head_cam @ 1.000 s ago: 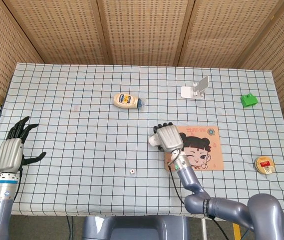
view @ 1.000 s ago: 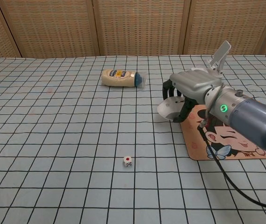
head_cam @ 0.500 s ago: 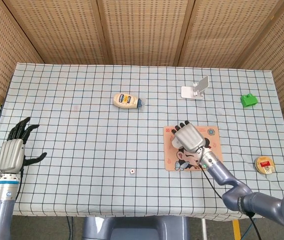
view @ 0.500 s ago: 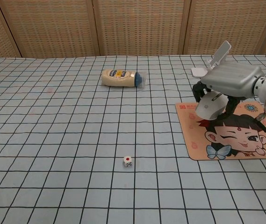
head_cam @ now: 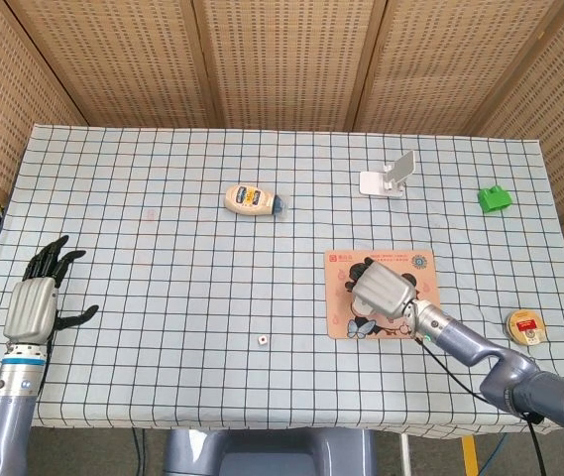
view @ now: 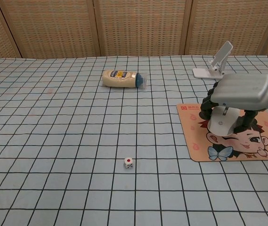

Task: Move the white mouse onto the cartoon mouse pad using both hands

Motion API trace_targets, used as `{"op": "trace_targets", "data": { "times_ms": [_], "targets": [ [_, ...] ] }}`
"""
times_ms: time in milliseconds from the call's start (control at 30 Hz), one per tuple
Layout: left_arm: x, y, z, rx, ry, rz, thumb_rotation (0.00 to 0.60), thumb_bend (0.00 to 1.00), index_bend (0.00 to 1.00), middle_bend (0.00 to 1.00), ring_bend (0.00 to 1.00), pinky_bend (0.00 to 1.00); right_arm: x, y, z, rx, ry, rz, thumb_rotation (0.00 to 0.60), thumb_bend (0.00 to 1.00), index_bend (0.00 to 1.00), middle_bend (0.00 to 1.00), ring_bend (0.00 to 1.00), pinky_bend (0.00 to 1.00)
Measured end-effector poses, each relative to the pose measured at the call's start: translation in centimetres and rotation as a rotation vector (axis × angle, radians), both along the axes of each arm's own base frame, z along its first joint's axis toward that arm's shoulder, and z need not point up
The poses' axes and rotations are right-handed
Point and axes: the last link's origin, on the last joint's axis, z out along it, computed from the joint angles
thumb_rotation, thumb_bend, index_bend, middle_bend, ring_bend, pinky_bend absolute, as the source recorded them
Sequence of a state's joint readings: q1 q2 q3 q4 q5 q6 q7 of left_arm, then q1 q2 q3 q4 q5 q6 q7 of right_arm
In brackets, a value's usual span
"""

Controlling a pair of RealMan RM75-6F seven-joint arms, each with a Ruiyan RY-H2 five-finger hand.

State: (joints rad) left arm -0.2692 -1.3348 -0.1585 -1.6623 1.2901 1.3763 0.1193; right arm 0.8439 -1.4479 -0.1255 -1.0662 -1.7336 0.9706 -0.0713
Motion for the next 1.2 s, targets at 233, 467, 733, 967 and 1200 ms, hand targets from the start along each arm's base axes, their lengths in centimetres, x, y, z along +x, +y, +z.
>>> {"op": "trace_targets", "data": {
  "times_ms": [233,467,733,967,1200],
  "targets": [
    [0.0,0.0,-0.1,-0.003,0.002,0.001,0.600,0.17,0.19,0.00,0.00,0.08,-0.3,-0.4,0.0,0.009,0.013,0.021,0.600,0.37,0.70,0.54,0.42,0.41],
    [0.0,0.0,-0.2,-0.005,-0.005,-0.003,0.600,0.17,0.19,0.00,0.00,0.08,-0.4,-0.6,0.2,0.025,0.036,0.070,0.600,0.38,0.70,0.55,0.42,0.41],
    [0.0,0.0,0.0,0.013,0.005,-0.004,0.600,0.17,0.19,0.00,0.00,0.08,-1.0,-0.7,1.2,0.054,0.088,0.121,0.600,0.38,0.71,0.55,0.42,0.41],
    [0.1,0.0,-0.1,0.023,0.017,-0.004,0.600,0.17,0.19,0.00,0.00,0.08,-2.0,-0.6,2.3,0.086,0.124,0.150,0.600,0.38,0.71,0.55,0.42,0.41],
    [0.2,-0.1,-0.3,0.020,0.025,-0.007,0.600,0.17,0.19,0.00,0.00,0.08,-2.3,-0.2,2.5,0.114,0.127,0.195,0.600,0.38,0.71,0.54,0.41,0.41]
  ]
}}
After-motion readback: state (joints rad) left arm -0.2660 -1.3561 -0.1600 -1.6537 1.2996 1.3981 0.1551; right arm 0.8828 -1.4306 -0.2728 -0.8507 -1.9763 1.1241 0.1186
